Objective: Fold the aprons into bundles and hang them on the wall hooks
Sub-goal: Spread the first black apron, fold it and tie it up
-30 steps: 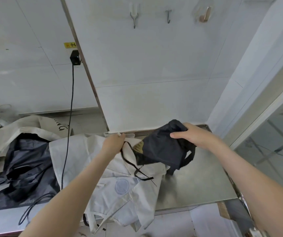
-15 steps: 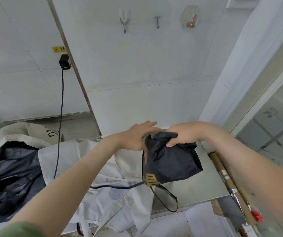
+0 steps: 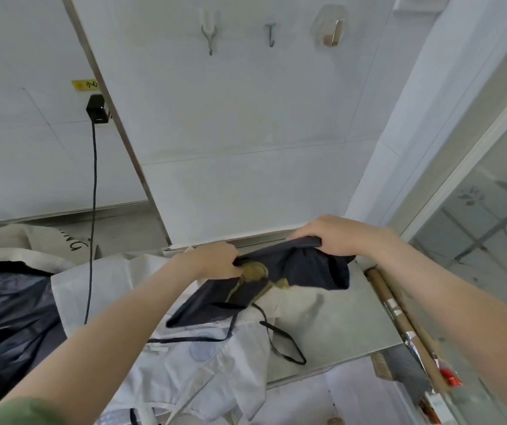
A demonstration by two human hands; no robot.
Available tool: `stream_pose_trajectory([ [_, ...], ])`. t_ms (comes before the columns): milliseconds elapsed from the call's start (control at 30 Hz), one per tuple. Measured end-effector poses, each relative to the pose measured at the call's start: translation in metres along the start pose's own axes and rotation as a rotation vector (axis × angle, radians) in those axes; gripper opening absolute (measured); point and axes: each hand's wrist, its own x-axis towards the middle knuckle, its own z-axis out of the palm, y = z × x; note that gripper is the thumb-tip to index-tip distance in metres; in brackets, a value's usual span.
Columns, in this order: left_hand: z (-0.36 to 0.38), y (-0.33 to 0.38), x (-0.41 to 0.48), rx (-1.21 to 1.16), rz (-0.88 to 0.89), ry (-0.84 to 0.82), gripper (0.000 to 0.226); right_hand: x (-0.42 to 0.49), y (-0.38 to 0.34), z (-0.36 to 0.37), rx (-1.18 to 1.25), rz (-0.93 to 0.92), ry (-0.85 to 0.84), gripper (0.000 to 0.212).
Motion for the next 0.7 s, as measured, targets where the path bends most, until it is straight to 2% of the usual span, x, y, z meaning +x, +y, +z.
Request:
stream_pose_trajectory([
  [67, 0.004, -0.006, 0.001, 0.120, -0.047, 0.177, 0.028, 0.007, 0.011, 0.013, -0.098, -0.033, 0.152, 0.062],
  [133, 0.011, -0.010, 0.001, 0.193, -0.136, 0.254, 0.029, 0.014, 0.022, 0.031, -0.235, -0.157, 0.358, 0.067],
  [233, 0.039, -0.009, -0.002, 0.334, -0.210, 0.291, 0.056, 0.024, 0.038, 0.070, -0.396, -0.276, 0.520, 0.061],
  [300, 0.061, -0.007, -0.005, 0.372, -0.178, 0.297, 0.067, 0.032, 0.045, 0.100, -0.401, -0.271, 0.473, 0.059],
  [367, 0.083, -0.009, -0.007, 0.292, -0.181, 0.233, 0.070, 0.035, 0.053, 0.131, -0.359, -0.248, 0.392, 0.063],
  [533, 0.131, -0.034, -0.004, 0.060, -0.371, 0.117, 0.079, 0.032, 0.077, 0.192, -0.183, -0.125, 0.197, 0.102],
  [633, 0.137, -0.044, 0.003, -0.087, -0.409, 0.123, 0.076, 0.033, 0.087, 0.208, -0.102, -0.081, 0.157, 0.101],
  [700, 0.135, -0.048, 0.008, -0.104, -0.428, 0.139, 0.073, 0.030, 0.087, 0.209, -0.082, -0.054, 0.132, 0.097],
])
